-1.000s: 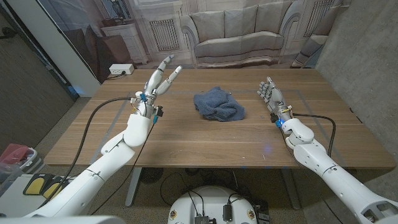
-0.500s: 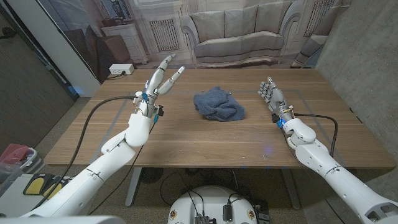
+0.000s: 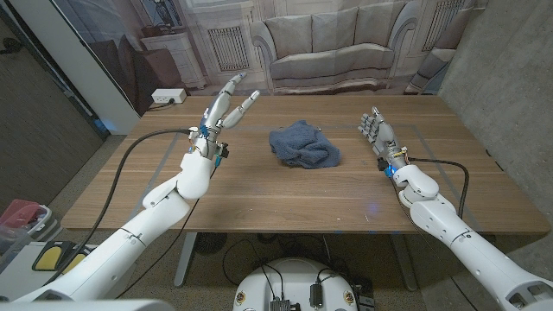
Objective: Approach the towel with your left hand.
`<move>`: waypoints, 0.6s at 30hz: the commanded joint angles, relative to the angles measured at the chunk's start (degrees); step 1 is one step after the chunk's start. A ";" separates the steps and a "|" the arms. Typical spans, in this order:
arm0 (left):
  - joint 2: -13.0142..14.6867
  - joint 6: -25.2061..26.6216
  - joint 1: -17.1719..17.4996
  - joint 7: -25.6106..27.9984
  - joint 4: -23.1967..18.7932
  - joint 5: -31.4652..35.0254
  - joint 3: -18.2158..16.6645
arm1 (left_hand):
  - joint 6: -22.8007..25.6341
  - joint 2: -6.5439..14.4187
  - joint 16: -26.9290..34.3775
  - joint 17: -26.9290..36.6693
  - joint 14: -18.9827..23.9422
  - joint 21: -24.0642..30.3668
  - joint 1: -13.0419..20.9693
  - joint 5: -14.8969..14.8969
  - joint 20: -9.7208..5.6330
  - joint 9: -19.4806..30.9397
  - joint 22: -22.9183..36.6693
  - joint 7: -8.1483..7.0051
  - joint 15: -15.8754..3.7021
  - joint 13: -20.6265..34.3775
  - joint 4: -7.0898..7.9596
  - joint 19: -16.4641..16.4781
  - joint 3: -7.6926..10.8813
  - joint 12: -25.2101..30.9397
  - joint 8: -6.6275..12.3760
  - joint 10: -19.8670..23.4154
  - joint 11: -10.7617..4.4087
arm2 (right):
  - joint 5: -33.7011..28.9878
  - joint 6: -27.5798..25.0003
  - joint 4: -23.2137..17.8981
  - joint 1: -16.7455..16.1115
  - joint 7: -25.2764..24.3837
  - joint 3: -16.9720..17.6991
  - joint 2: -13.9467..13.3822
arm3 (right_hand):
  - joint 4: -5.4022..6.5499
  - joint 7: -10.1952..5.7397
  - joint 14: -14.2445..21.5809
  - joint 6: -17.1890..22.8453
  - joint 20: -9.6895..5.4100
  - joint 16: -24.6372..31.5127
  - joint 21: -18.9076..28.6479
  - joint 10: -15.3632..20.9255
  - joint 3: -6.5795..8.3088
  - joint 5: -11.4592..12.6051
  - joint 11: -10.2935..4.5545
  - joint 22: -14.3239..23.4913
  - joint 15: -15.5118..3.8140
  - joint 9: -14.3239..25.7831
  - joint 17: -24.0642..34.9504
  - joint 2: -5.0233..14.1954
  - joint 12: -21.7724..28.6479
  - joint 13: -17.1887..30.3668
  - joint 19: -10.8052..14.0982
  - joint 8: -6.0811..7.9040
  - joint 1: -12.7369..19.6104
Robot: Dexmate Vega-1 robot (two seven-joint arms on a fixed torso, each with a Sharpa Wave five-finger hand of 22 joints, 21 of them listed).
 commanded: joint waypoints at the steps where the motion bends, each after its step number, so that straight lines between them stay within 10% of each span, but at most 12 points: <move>1: 0.21 4.52 -2.10 1.10 -1.08 3.78 2.34 | 0.65 -0.12 0.05 0.22 0.52 0.00 0.48 0.28 -1.64 0.14 0.14 0.15 -0.71 0.23 -0.15 0.31 0.11 -0.13 -0.08 0.54 -0.08 | 0.46 0.77 1.52 0.89 1.20 0.14 0.45 | -0.07 -0.08 0.57 0.36 -0.79 -0.22 -0.11 0.66 -0.30 0.20 0.06 0.23 -0.05 0.28 0.23 0.19 0.32 0.08 0.60 0.31 0.00; 18: 1.67 8.68 -4.26 0.40 -2.46 6.19 4.64 | 1.13 0.05 0.05 0.22 0.95 -0.10 0.86 0.41 -1.71 0.14 0.14 -0.21 -0.88 0.24 -0.23 0.44 0.01 -0.17 -0.12 1.01 -0.42 | 1.35 1.88 2.81 1.00 2.57 0.53 0.90 | -0.06 -0.08 0.67 0.49 -0.76 -0.23 -0.14 0.84 -0.37 0.20 0.09 0.23 -0.07 0.28 0.23 0.28 0.36 0.08 0.64 0.33 -0.07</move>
